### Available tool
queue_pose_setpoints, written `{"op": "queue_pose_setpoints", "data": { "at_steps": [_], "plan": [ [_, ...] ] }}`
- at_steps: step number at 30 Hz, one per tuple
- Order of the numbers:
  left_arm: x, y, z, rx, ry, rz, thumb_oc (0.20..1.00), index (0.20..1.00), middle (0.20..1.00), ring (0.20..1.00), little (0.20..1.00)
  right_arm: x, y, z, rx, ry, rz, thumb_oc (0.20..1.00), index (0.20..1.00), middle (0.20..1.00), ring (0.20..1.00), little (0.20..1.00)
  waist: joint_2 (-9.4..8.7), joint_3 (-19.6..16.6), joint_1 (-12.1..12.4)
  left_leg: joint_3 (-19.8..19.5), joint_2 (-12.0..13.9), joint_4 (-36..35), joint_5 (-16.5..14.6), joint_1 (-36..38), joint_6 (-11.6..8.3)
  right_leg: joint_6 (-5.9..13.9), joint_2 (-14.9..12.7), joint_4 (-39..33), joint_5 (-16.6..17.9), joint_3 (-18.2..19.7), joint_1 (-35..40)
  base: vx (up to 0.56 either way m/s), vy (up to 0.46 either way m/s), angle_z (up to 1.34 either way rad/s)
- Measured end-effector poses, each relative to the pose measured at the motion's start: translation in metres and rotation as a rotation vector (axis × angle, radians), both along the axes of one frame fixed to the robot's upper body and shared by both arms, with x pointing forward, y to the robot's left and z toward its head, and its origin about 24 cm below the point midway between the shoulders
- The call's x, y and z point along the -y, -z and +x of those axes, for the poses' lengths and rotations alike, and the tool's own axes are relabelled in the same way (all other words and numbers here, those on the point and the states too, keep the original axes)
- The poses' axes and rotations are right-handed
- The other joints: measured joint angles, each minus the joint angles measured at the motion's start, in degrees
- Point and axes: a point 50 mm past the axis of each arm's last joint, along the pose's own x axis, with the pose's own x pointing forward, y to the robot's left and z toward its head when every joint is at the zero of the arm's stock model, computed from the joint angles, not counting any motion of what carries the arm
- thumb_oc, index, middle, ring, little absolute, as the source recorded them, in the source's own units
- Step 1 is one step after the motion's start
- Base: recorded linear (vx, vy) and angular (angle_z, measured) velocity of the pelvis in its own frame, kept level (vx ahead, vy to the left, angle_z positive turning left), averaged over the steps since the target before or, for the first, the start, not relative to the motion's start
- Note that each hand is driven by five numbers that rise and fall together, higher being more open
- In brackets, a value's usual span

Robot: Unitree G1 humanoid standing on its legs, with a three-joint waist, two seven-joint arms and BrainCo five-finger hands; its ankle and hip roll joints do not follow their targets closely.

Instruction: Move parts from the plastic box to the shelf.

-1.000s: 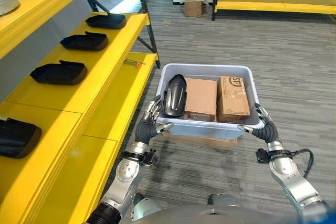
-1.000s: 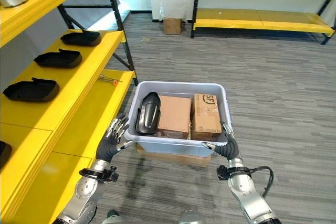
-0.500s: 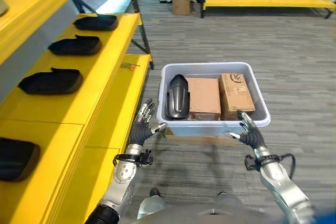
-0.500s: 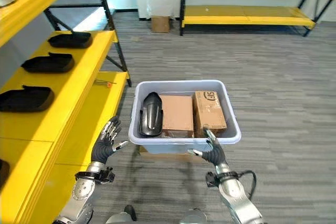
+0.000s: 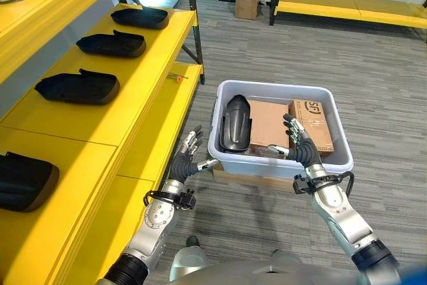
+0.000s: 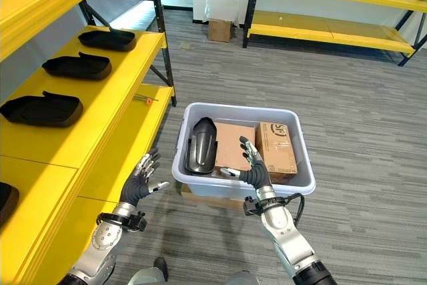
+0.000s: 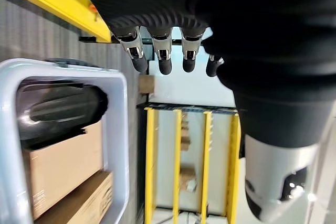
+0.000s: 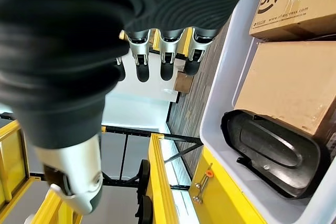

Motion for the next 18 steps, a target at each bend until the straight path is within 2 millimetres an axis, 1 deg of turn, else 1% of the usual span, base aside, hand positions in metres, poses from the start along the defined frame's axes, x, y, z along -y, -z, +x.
{"op": "queue_pose_setpoints", "data": {
  "at_steps": [1, 2, 3, 4, 5, 6, 7, 8, 9, 11, 12, 13, 14, 15, 16, 17, 18],
  "plan": [
    [0.001, -0.001, 0.002, 0.001, 0.013, 0.004, 1.000, 1.000, 1.000, 1.000, 1.000, 0.000, 0.000, 0.000, -0.004, 0.004, 0.000, 1.000, 1.000, 1.000, 1.000, 1.000, -0.03, 0.57, -0.18, -0.04, -0.28, 1.47, -0.78, -0.24, 0.49, -0.78, -0.96, 4.17, 0.69, 0.32, -1.84, 0.05, 0.047, 0.02],
    [0.001, -0.001, 0.004, -0.001, 0.021, 0.009, 1.000, 1.000, 1.000, 1.000, 1.000, 0.000, 0.001, 0.000, -0.010, 0.007, -0.003, 1.000, 1.000, 1.000, 1.000, 1.000, -0.01, 1.19, -0.19, -0.10, -0.55, 2.78, -1.88, -0.36, 0.79, -0.88, -2.14, 8.99, 1.88, 1.11, -3.81, 0.09, -0.068, 0.05],
    [0.000, 0.003, 0.000, -0.021, 0.023, 0.015, 1.000, 1.000, 1.000, 1.000, 1.000, -0.001, 0.009, -0.004, -0.048, 0.004, -0.007, 1.000, 1.000, 1.000, 1.000, 1.000, 0.83, 1.05, -0.63, -0.36, -0.34, 1.44, -2.71, 1.18, 0.65, 0.13, -2.54, 14.83, 3.66, 3.18, -7.64, 0.07, -0.118, 0.01],
    [-0.001, 0.003, 0.000, -0.022, 0.023, 0.015, 1.000, 1.000, 1.000, 1.000, 1.000, -0.002, 0.010, -0.005, -0.055, 0.000, -0.007, 1.000, 1.000, 1.000, 1.000, 1.000, 0.52, 0.83, -0.57, -0.26, -0.47, 0.40, -2.23, 1.95, 1.17, 0.39, -1.90, 15.48, 3.09, 3.12, -8.41, 0.10, -0.271, 0.03],
    [-0.004, 0.003, 0.000, -0.025, 0.022, 0.032, 1.000, 1.000, 1.000, 1.000, 1.000, -0.003, 0.012, -0.006, -0.061, 0.000, -0.004, 1.000, 1.000, 1.000, 1.000, 1.000, 0.06, 0.56, -0.49, 0.03, -0.65, -1.38, -1.14, 2.05, 1.38, -0.07, -1.00, 13.58, 2.13, 2.32, -8.84, 0.06, -0.276, 0.12],
    [-0.006, 0.003, 0.000, -0.026, 0.024, 0.042, 1.000, 1.000, 1.000, 1.000, 1.000, -0.002, 0.012, -0.006, -0.059, 0.005, -0.003, 1.000, 1.000, 1.000, 1.000, 1.000, -0.30, 0.36, -0.67, -0.11, -0.80, -2.13, -0.63, 2.16, 1.45, -0.20, -0.42, 10.22, 2.07, 1.78, -8.65, 0.09, -0.361, 0.18],
    [-0.007, 0.003, -0.001, -0.033, 0.024, 0.048, 1.000, 1.000, 1.000, 1.000, 1.000, 0.000, 0.012, -0.006, -0.058, 0.017, -0.003, 1.000, 1.000, 1.000, 1.000, 1.000, -0.48, 0.25, -0.82, -0.09, -0.95, -2.94, 0.22, 2.08, 2.08, -0.06, -0.03, 4.45, 2.21, 0.92, -7.91, 0.08, -0.372, 0.10],
    [-0.008, 0.005, -0.002, -0.045, 0.023, 0.053, 1.000, 1.000, 1.000, 1.000, 1.000, 0.002, 0.012, -0.006, -0.058, 0.034, -0.003, 1.000, 1.000, 1.000, 1.000, 1.000, -0.34, 0.33, -0.94, 0.04, -1.09, -3.94, 0.21, 2.06, 1.58, 1.14, -0.59, -4.50, 3.43, -0.04, -7.13, 0.08, -0.395, -0.03],
    [-0.008, 0.006, -0.003, -0.050, 0.022, 0.054, 1.000, 1.000, 1.000, 1.000, 1.000, 0.003, 0.013, -0.007, -0.060, 0.045, -0.001, 1.000, 1.000, 1.000, 1.000, 1.000, -0.22, 0.40, -1.09, 0.37, -1.30, -4.14, 0.24, 2.06, 1.57, 2.63, -1.99, -9.79, 5.54, -0.18, -6.64, 0.07, -0.357, -0.14],
    [-0.011, 0.009, -0.006, -0.061, 0.009, 0.057, 1.000, 1.000, 1.000, 1.000, 1.000, 0.003, 0.020, -0.010, -0.082, 0.059, 0.007, 1.000, 1.000, 1.000, 1.000, 1.000, -0.36, 0.30, -1.53, 1.29, -1.39, -4.92, 0.29, 2.91, 0.93, 6.19, -5.67, -14.64, 10.26, -0.78, -7.03, 0.14, -0.345, -0.23],
    [-0.013, 0.011, -0.009, -0.074, -0.007, 0.059, 1.000, 1.000, 1.000, 1.000, 1.000, 0.002, 0.024, -0.011, -0.098, 0.065, 0.014, 1.000, 1.000, 1.000, 1.000, 1.000, -0.42, 0.28, -1.58, 1.38, -1.32, -5.48, 0.69, 3.83, 0.74, 6.41, -6.71, -15.86, 12.00, -0.74, -7.23, 0.18, -0.373, -0.17],
    [-0.015, 0.016, -0.014, -0.096, -0.026, 0.059, 1.000, 1.000, 1.000, 1.000, 1.000, 0.002, 0.029, -0.016, -0.123, 0.072, 0.018, 1.000, 1.000, 1.000, 1.000, 1.000, -0.14, 0.32, -2.51, 0.97, -0.33, -6.42, 1.24, 5.07, -0.43, 5.95, -6.19, -18.04, 12.97, 0.06, -5.31, 0.14, -0.310, 0.05],
    [-0.016, 0.018, -0.017, -0.105, -0.027, 0.059, 1.000, 1.000, 1.000, 1.000, 1.000, 0.002, 0.031, -0.021, -0.130, 0.073, 0.014, 1.000, 1.000, 1.000, 1.000, 1.000, -0.26, 0.23, -3.11, 0.22, 0.41, -7.03, 1.78, 5.59, -1.24, 5.84, -4.92, -18.85, 13.01, -0.03, -3.91, 0.12, -0.279, 0.32],
    [-0.018, 0.020, -0.020, -0.113, -0.029, 0.068, 1.000, 1.000, 1.000, 1.000, 1.000, 0.002, 0.032, -0.023, -0.132, 0.072, 0.004, 1.000, 1.000, 1.000, 1.000, 1.000, -1.13, -0.08, -3.47, -0.11, 0.71, -7.30, 2.08, 5.90, -1.80, 5.72, -3.67, -18.83, 13.00, -0.01, -2.58, 0.09, -0.255, 0.35],
    [-0.021, 0.021, -0.023, -0.122, -0.031, 0.080, 1.000, 1.000, 1.000, 1.000, 1.000, 0.002, 0.033, -0.025, -0.130, 0.066, -0.021, 1.000, 1.000, 1.000, 1.000, 1.000, -2.62, -0.71, -3.41, -0.05, 0.54, -7.30, 2.20, 6.48, -3.12, 5.56, -2.34, -18.51, 13.12, -0.66, -0.98, 0.08, -0.256, 0.15],
    [-0.015, 0.028, -0.025, -0.150, -0.048, 0.044, 1.000, 1.000, 1.000, 1.000, 1.000, 0.008, 0.032, -0.023, -0.117, 0.064, -0.083, 1.000, 1.000, 1.000, 1.000, 1.000, -0.57, -1.01, -3.10, 0.02, 2.53, -7.31, 2.13, 7.26, -4.09, 2.36, 0.58, -20.49, 13.27, -1.56, 0.52, 0.08, -0.253, -0.08],
    [-0.011, 0.027, -0.029, -0.150, -0.040, 0.028, 1.000, 1.000, 1.000, 1.000, 1.000, 0.012, 0.029, -0.021, -0.098, 0.064, -0.117, 1.000, 1.000, 1.000, 1.000, 1.000, 1.14, -1.20, -3.10, 0.31, 3.87, -7.31, 2.27, 7.29, -3.88, 1.61, 2.17, -20.73, 13.10, -1.52, 0.58, 0.09, -0.273, -0.12]
  ]
}}
